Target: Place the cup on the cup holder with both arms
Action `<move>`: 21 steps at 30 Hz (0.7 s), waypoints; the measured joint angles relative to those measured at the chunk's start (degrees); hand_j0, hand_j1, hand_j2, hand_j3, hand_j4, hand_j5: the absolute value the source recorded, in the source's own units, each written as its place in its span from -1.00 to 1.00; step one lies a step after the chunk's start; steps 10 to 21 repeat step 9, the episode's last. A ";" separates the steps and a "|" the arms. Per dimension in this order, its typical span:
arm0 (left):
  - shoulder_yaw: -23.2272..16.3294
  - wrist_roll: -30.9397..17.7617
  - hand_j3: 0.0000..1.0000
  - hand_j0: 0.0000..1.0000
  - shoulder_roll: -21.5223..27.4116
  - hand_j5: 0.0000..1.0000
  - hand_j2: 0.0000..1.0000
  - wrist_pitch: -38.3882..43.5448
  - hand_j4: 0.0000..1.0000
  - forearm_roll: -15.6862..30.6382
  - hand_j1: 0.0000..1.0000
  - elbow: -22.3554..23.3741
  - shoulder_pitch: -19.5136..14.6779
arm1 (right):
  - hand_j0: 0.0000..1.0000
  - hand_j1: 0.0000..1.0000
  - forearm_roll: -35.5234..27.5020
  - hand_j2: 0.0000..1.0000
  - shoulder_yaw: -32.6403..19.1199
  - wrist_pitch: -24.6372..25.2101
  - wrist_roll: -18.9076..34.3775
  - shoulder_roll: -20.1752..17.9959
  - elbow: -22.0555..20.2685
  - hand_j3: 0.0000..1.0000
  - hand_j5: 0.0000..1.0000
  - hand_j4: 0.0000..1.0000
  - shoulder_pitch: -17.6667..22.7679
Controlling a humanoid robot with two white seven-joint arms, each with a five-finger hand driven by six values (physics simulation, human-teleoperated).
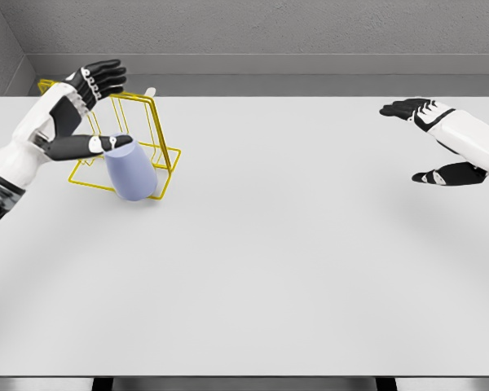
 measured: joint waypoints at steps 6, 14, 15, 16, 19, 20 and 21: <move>2.93 -0.01 0.93 0.93 4.55 0.93 0.93 -3.32 0.93 0.73 0.93 -0.21 6.71 | 1.00 1.00 0.01 1.00 0.00 0.00 0.00 -0.02 0.00 1.00 1.00 1.00 0.00; 5.28 -0.04 1.00 1.00 6.56 1.00 1.00 -6.55 1.00 1.33 1.00 -0.26 9.75 | 1.00 1.00 0.00 1.00 0.00 0.00 0.00 -0.01 0.03 1.00 1.00 1.00 0.00; 5.28 -0.04 1.00 1.00 6.56 1.00 1.00 -6.55 1.00 1.33 1.00 -0.26 9.75 | 1.00 1.00 0.00 1.00 0.00 0.00 0.00 -0.01 0.03 1.00 1.00 1.00 0.00; 5.28 -0.04 1.00 1.00 6.56 1.00 1.00 -6.55 1.00 1.33 1.00 -0.26 9.75 | 1.00 1.00 0.00 1.00 0.00 0.00 0.00 -0.01 0.03 1.00 1.00 1.00 0.00; 5.28 -0.04 1.00 1.00 6.56 1.00 1.00 -6.55 1.00 1.33 1.00 -0.26 9.75 | 1.00 1.00 0.00 1.00 0.00 0.00 0.00 -0.01 0.03 1.00 1.00 1.00 0.00; 5.28 -0.04 1.00 1.00 6.56 1.00 1.00 -6.55 1.00 1.33 1.00 -0.26 9.75 | 1.00 1.00 0.00 1.00 0.00 0.00 0.00 -0.01 0.03 1.00 1.00 1.00 0.00; 5.28 -0.04 1.00 1.00 6.56 1.00 1.00 -6.55 1.00 1.33 1.00 -0.26 9.75 | 1.00 1.00 0.00 1.00 0.00 0.00 0.00 -0.01 0.03 1.00 1.00 1.00 0.00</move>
